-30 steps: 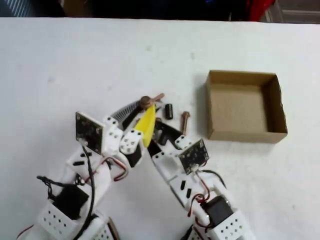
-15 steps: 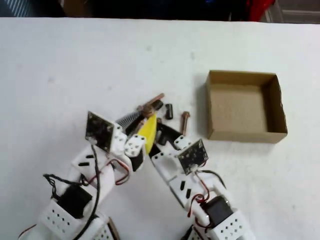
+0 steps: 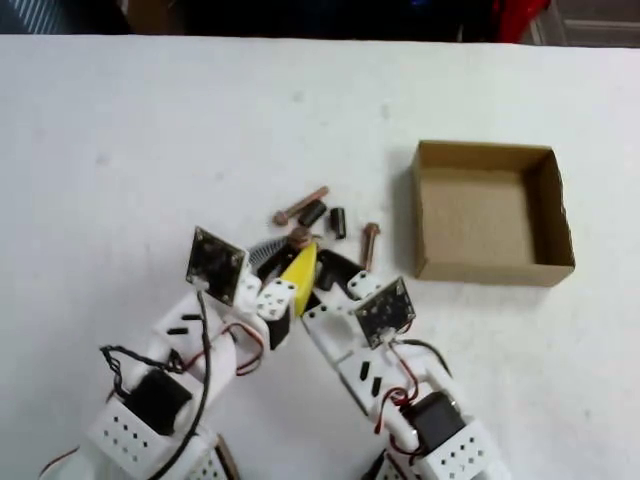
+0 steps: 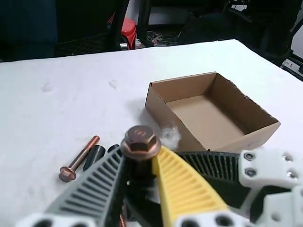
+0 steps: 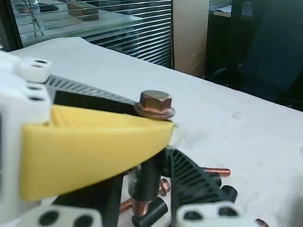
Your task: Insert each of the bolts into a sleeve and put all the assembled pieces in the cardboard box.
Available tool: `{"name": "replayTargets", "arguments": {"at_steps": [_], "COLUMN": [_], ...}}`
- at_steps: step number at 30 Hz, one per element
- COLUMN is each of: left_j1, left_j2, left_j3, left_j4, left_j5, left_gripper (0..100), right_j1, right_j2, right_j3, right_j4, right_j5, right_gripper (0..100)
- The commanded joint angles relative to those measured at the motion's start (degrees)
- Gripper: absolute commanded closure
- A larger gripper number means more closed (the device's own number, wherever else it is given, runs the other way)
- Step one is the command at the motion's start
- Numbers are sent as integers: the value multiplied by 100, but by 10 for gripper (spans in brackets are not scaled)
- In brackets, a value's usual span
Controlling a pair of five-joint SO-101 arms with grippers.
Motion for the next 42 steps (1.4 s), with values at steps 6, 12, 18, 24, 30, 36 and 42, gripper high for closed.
{"name": "replayTargets", "arguments": {"at_steps": [6,12,18,24,30,36,42], "left_j1": [-215,-690,-1297,-2237,-2809,-3046,-3046], "left_j2": [-110,-110,-110,-110,-110,-110,-110], "left_j3": [-114,-343,-1275,-2303,-2734,-2365,-1442], "left_j4": [-202,-246,-70,1960,3376,4132,4273], "left_j5": [70,53,62,35,26,26,18], "left_gripper": [705,706,706,761,957,970,968], "right_j1": [13,22,532,1007,1640,2264,3099], "right_j2": [-92,-92,-84,-84,-84,-75,-48], "right_j3": [53,53,53,44,-607,-1670,-2532], "right_j4": [-171,-145,-136,-127,725,2053,2484], "right_j5": [158,158,167,167,167,176,1073], "right_gripper": [981,981,981,981,981,981,981]}}
